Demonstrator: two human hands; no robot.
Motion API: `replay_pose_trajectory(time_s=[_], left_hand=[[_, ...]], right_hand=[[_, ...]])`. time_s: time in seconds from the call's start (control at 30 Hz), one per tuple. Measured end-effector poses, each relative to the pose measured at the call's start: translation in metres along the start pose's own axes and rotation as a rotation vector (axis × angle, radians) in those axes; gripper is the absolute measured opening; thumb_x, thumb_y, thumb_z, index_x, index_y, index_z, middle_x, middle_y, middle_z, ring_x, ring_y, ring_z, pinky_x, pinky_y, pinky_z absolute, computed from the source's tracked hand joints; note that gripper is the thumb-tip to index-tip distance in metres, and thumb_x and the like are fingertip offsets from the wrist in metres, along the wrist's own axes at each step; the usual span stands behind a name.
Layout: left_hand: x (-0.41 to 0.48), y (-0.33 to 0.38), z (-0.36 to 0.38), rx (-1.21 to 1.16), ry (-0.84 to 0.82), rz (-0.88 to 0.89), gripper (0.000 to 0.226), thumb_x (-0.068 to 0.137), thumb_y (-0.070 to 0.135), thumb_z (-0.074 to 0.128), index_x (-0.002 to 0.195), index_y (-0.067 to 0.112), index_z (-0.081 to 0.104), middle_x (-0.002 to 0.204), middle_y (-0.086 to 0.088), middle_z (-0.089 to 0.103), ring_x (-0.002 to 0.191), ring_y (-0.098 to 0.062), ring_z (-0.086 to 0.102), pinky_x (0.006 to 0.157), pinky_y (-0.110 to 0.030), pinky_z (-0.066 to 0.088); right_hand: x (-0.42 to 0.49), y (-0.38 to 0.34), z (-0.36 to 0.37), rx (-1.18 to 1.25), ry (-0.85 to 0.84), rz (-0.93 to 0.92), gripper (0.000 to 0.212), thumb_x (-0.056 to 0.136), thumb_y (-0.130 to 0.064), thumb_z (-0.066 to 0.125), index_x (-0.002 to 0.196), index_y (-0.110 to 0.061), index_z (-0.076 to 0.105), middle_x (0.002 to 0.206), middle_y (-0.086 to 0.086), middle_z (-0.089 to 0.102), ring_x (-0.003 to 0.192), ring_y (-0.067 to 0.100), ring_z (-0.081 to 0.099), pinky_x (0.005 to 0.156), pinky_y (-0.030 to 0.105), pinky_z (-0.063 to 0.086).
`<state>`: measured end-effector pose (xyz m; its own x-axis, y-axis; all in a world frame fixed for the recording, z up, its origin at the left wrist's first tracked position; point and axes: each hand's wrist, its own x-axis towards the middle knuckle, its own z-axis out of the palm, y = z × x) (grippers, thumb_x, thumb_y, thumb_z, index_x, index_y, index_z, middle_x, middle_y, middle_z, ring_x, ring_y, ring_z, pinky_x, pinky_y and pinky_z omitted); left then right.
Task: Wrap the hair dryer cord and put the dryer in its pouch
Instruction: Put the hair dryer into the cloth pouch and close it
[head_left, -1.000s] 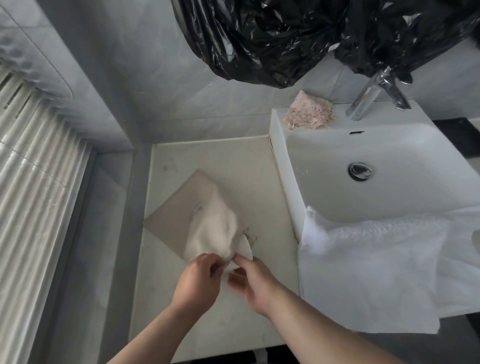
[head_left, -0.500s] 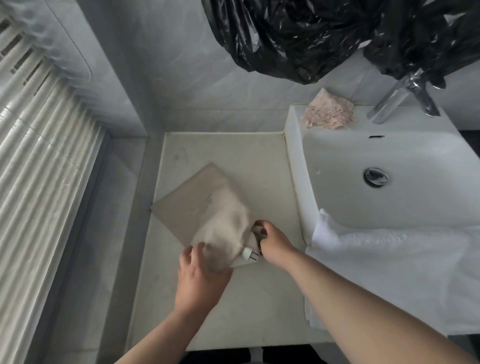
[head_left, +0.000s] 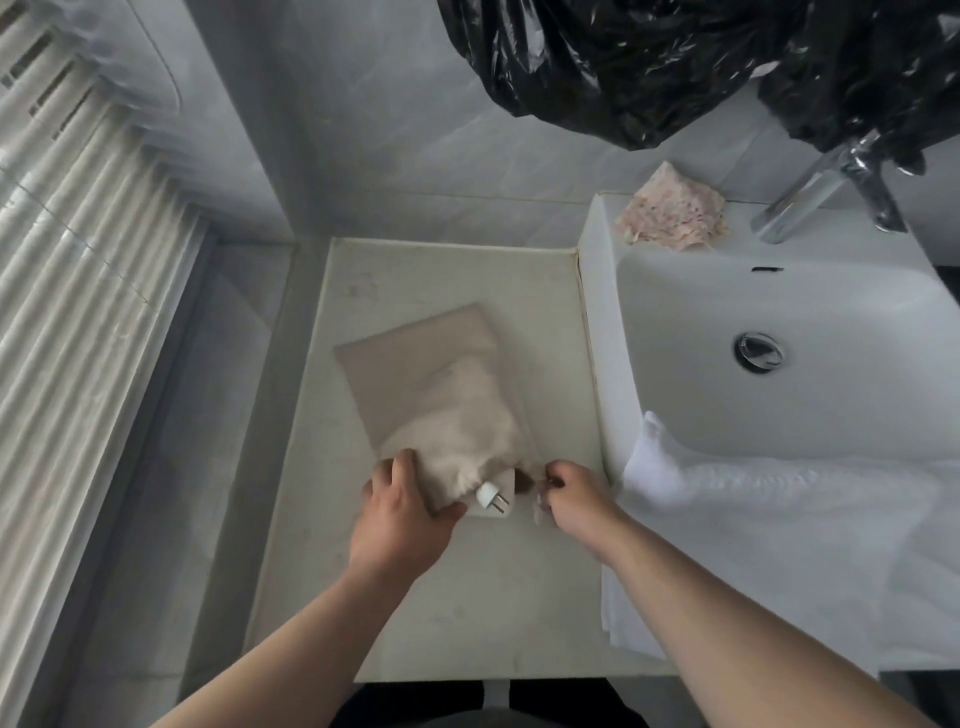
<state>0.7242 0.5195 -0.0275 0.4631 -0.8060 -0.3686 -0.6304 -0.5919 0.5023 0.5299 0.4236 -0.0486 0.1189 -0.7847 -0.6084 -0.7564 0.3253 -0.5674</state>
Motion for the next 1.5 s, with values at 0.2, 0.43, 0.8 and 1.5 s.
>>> replay_pose_trajectory(time_s=[0.2, 0.43, 0.8, 1.5], left_hand=[[0.013, 0.006, 0.005, -0.094, -0.038, -0.005, 0.067, 0.082, 0.042, 0.073, 0.134, 0.012, 0.044, 0.14, -0.007, 0.045, 0.121, -0.037, 0.052, 0.094, -0.04, 0.043], [0.019, 0.002, 0.003, -0.162, -0.047, 0.051, 0.059, 0.085, 0.026, 0.074, 0.134, 0.007, 0.049, 0.139, -0.011, 0.046, 0.119, -0.032, 0.055, 0.088, -0.031, 0.042], [0.02, 0.0, -0.018, -0.111, -0.034, 0.12, 0.053, 0.085, 0.0, 0.052, 0.136, 0.015, 0.05, 0.129, -0.007, 0.06, 0.112, -0.036, 0.058, 0.082, -0.033, 0.045], [0.053, 0.013, -0.014, -0.744, -0.254, -0.331, 0.024, 0.093, 0.03, 0.069, 0.09, 0.006, 0.064, 0.069, -0.001, 0.062, 0.047, -0.008, 0.058, 0.037, -0.013, 0.037]], right_hand=[[-0.009, 0.018, 0.0, -0.032, -0.04, 0.021, 0.016, 0.09, -0.018, 0.048, 0.075, -0.02, 0.053, 0.078, 0.006, 0.059, 0.068, 0.026, 0.057, 0.063, 0.038, 0.046], [-0.026, -0.012, 0.002, -0.089, -0.074, -0.245, 0.105, 0.069, -0.051, 0.073, 0.153, -0.03, 0.013, 0.143, -0.007, 0.033, 0.133, 0.011, 0.039, 0.11, 0.029, 0.035], [-0.016, -0.013, 0.018, -0.097, 0.133, -0.318, 0.064, 0.085, -0.025, 0.071, 0.138, -0.021, 0.036, 0.132, 0.008, 0.051, 0.112, 0.025, 0.057, 0.091, 0.03, 0.044], [0.009, -0.033, 0.011, 0.473, -0.158, 0.257, 0.058, 0.064, -0.063, 0.074, 0.096, -0.016, 0.065, 0.083, -0.001, 0.066, 0.071, 0.016, 0.059, 0.074, 0.035, 0.054]])
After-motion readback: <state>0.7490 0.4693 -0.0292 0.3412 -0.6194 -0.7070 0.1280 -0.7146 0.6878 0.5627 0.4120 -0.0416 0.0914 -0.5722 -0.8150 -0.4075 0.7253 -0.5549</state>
